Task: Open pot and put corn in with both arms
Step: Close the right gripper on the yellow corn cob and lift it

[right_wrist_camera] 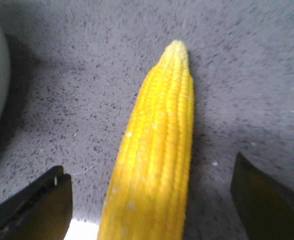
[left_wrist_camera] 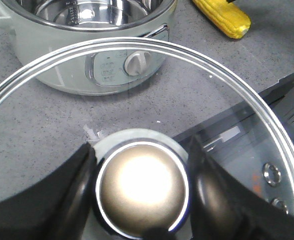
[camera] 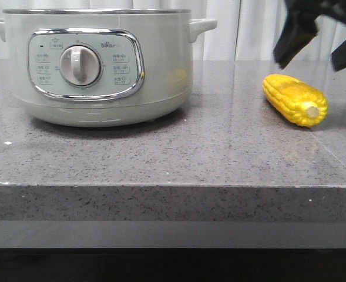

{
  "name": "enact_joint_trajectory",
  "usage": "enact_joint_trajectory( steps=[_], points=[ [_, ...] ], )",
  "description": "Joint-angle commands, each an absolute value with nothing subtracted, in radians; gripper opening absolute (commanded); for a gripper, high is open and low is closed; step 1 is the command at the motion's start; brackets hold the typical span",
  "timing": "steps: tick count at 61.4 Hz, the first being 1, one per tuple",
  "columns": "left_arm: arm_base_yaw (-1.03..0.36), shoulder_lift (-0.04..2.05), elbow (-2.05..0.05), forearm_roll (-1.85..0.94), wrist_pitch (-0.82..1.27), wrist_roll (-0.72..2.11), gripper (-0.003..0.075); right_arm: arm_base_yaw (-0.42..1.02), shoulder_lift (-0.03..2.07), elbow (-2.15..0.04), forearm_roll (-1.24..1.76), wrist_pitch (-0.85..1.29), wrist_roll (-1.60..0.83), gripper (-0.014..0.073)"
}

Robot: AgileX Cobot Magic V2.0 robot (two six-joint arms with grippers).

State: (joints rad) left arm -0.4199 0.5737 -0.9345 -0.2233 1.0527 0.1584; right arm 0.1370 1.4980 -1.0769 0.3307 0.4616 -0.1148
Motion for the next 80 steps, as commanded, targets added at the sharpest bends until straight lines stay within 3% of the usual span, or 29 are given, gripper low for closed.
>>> enact_joint_trajectory(
  steps=[1, 15, 30, 35, 52, 66, 80],
  points=[
    [-0.428, 0.574, -0.968, -0.265, 0.928, 0.156, 0.0116, 0.137, 1.548, -1.168, 0.364, 0.465, -0.116, 0.0654],
    [-0.428, 0.574, -0.968, -0.267, 0.928, 0.156, 0.0116, 0.137, 1.646, -1.222, 0.378, 0.499, -0.116, 0.0627],
    [-0.428, 0.574, -0.968, -0.267, 0.928, 0.156, 0.0116, 0.137, 1.645, -1.224, 0.378, 0.499, -0.117, 0.0272],
    [-0.428, 0.574, -0.968, -0.267, 0.928, 0.156, 0.0116, 0.137, 1.637, -1.24, 0.378, 0.507, -0.117, 0.0223],
    [-0.428, 0.574, -0.968, -0.267, 0.928, 0.156, 0.0116, 0.166, 1.57, -1.415, 0.377, 0.534, -0.17, 0.022],
    [-0.428, 0.574, -0.968, -0.269, 0.93, 0.154, 0.0116, 0.349, 1.628, -1.669, 0.377, 0.529, -0.262, 0.0225],
    [-0.428, 0.574, -0.968, -0.269, 0.93, 0.154, 0.0116, 0.508, 1.816, -1.897, 0.377, 0.533, -0.262, 0.0225]
  ],
)
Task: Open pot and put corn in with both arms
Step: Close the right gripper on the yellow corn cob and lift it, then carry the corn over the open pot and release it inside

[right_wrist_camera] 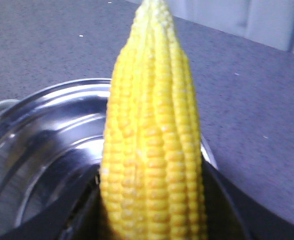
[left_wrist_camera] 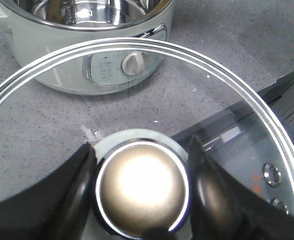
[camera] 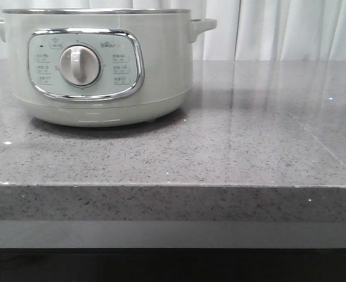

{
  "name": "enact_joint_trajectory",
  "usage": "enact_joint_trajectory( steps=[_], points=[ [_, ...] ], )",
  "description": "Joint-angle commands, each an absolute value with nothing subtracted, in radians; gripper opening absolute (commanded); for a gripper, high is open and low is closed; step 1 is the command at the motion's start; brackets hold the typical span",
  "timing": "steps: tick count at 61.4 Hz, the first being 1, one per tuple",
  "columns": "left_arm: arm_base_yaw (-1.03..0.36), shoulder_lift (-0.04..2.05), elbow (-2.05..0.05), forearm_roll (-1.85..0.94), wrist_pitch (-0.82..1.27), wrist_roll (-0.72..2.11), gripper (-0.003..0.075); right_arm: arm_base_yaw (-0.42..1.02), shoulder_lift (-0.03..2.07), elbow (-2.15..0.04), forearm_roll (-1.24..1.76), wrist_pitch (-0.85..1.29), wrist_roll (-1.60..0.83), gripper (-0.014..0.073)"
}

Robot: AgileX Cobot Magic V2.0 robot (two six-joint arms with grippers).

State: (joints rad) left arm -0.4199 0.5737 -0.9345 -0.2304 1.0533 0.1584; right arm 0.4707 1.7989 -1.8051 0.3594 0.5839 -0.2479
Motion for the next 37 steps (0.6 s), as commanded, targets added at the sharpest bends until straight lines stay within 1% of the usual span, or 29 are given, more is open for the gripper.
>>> enact_joint_trajectory(
  steps=[1, 11, 15, 17, 23, 27, 32, 37],
  points=[
    [-0.428, 0.574, -0.968, -0.269, 0.93, 0.154, 0.0116, 0.515, 1.827, -1.907, 0.377, 0.533, -0.262, 0.0225],
    [-0.428, 0.574, -0.968, -0.269, 0.93, 0.154, 0.0116, 0.551, 1.925, -1.965, 0.377, 0.572, -0.262, 0.0225],
    [-0.428, 0.574, -0.968, -0.269, 0.93, 0.154, 0.0116, 0.552, 1.94, -1.965, 0.377, 0.596, -0.262, 0.0241],
    [-0.428, 0.574, -0.968, -0.269, 0.93, 0.154, 0.0116, 0.553, 1.945, -1.965, 0.378, 0.608, -0.262, 0.0263],
    [-0.428, 0.574, -0.968, -0.269, 0.93, 0.154, 0.0116, 0.553, 1.95, -1.965, 0.378, 0.645, -0.262, 0.0393],
    [-0.428, 0.574, -0.968, -0.269, 0.93, 0.154, 0.0116, 0.553, 1.95, -1.965, 0.378, 0.656, -0.262, 0.0456],
    [-0.428, 0.574, -0.968, -0.269, 0.93, 0.154, 0.0116, 0.553, 1.95, -1.967, 0.377, 0.659, -0.262, 0.0513],
    [-0.428, 0.574, -0.968, -0.269, 0.93, 0.154, 0.0116, 0.553, 1.947, -1.97, 0.377, 0.661, -0.262, 0.0537]
  ],
)
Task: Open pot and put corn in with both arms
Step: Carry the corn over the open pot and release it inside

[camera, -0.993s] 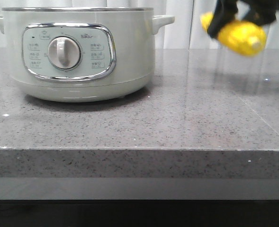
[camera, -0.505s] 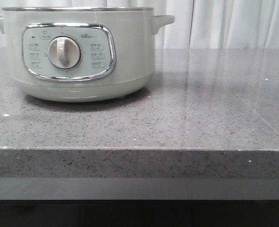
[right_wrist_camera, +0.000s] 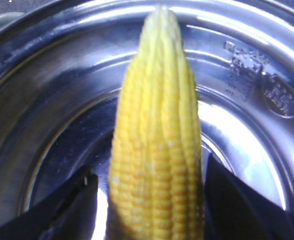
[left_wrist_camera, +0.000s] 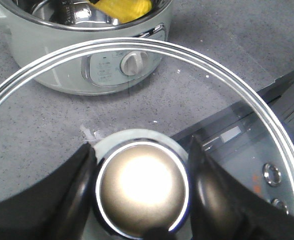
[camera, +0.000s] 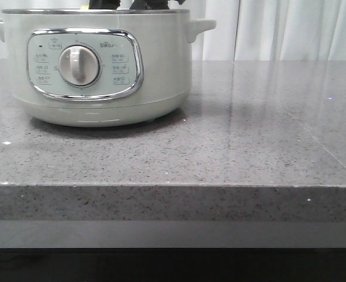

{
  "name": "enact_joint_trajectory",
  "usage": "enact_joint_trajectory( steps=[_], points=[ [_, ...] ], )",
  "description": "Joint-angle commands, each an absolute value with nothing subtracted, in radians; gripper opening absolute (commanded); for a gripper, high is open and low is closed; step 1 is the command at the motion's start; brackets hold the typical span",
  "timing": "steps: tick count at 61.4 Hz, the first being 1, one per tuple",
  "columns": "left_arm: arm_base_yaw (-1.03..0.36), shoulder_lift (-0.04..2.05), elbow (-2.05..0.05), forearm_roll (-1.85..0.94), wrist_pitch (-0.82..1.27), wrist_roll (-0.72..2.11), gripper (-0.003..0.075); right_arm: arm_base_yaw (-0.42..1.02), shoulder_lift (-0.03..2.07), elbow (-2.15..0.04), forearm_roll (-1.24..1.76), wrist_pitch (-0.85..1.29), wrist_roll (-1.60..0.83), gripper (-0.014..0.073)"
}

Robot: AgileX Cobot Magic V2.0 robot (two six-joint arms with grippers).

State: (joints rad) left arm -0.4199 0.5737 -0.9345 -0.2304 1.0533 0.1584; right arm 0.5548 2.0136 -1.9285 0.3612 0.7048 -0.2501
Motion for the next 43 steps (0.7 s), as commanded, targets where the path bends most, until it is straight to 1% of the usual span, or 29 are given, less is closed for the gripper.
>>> enact_joint_trajectory(
  steps=[1, 14, 19, 22, 25, 26, 31, 37, 43],
  points=[
    [-0.428, 0.574, -0.968, -0.269, 0.93, 0.154, 0.0116, 0.553, 1.947, -1.97, 0.377, 0.661, -0.262, 0.0538],
    [-0.428, 0.574, -0.968, -0.269, 0.93, 0.154, 0.0116, 0.551, 1.929, -1.97, 0.377, 0.663, -0.262, 0.0535],
    [-0.428, 0.574, -0.968, -0.269, 0.93, 0.154, 0.0116, 0.551, 1.921, -1.97, 0.377, 0.663, -0.262, 0.0491],
    [-0.428, 0.574, -0.968, -0.269, 0.93, 0.154, 0.0116, 0.551, 1.914, -1.97, 0.374, 0.663, -0.262, 0.0428],
    [-0.428, 0.574, -0.968, -0.269, 0.93, 0.154, 0.0116, 0.551, 1.907, -1.97, 0.371, 0.663, -0.262, 0.0346],
    [-0.428, 0.574, -0.968, -0.269, 0.93, 0.154, 0.0116, 0.551, 1.906, -1.97, 0.369, 0.663, -0.262, 0.0334],
    [-0.428, 0.574, -0.968, -0.269, 0.93, 0.154, 0.0116, 0.551, 1.894, -1.97, 0.349, 0.658, -0.262, 0.019],
    [-0.428, 0.574, -0.968, -0.269, 0.93, 0.154, 0.0116, 0.544, 1.879, -1.97, 0.315, 0.656, -0.262, 0.006],
    [-0.428, 0.574, -0.968, -0.269, 0.93, 0.154, 0.0116, 0.519, 1.86, -1.97, 0.29, 0.658, -0.262, -0.0043]
  ],
)
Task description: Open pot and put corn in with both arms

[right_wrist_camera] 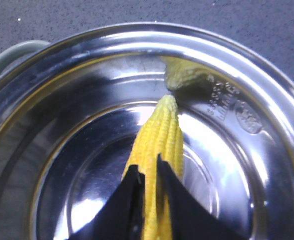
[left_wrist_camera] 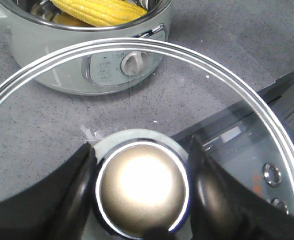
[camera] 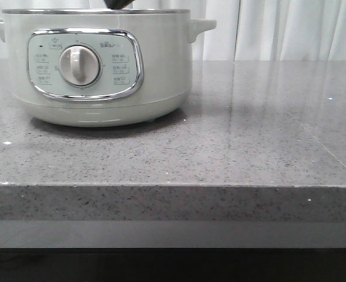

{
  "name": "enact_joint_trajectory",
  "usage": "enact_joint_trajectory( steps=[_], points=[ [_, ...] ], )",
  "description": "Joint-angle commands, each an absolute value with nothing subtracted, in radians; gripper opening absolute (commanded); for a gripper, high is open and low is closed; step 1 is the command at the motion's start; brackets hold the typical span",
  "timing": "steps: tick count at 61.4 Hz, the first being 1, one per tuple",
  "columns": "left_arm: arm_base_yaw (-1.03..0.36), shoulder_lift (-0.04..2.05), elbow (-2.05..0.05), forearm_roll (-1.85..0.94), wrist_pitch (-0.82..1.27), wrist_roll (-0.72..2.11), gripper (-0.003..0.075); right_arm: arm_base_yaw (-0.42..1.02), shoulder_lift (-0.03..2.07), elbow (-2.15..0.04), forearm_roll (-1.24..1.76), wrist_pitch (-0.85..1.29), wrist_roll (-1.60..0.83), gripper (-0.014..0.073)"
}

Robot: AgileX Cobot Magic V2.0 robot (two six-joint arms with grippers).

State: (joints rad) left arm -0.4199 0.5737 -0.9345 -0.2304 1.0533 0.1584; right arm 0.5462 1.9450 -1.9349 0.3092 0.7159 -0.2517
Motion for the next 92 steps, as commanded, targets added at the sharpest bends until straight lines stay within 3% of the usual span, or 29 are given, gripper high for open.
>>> enact_joint_trajectory(
  steps=[1, 24, 37, 52, 71, 92],
  points=[
    [-0.428, 0.574, -0.968, -0.269, 0.93, 0.154, 0.0116, 0.513, 1.857, -1.97, 0.29, 0.66, -0.262, -0.0056],
    [-0.428, 0.574, -0.968, -0.269, 0.93, 0.154, 0.0116, 0.261, 1.76, -1.965, 0.29, 0.812, -0.257, -0.0065],
    [-0.428, 0.574, -0.968, -0.269, 0.93, 0.154, 0.0116, 0.118, 1.651, -1.849, 0.29, 0.776, -0.256, -0.0065],
    [-0.428, 0.574, -0.968, -0.269, 0.93, 0.154, 0.0116, 0.008, 1.446, -1.521, 0.29, 0.578, -0.256, -0.0065],
    [-0.428, 0.574, -0.968, -0.269, 0.93, 0.154, 0.0116, -0.005, 1.092, -1.01, 0.29, 0.277, -0.257, -0.0065],
    [-0.428, 0.574, -0.968, -0.269, 0.923, 0.154, 0.0116, -0.002, 0.706, -0.625, 0.29, 0.162, -0.257, -0.0065]
  ],
)
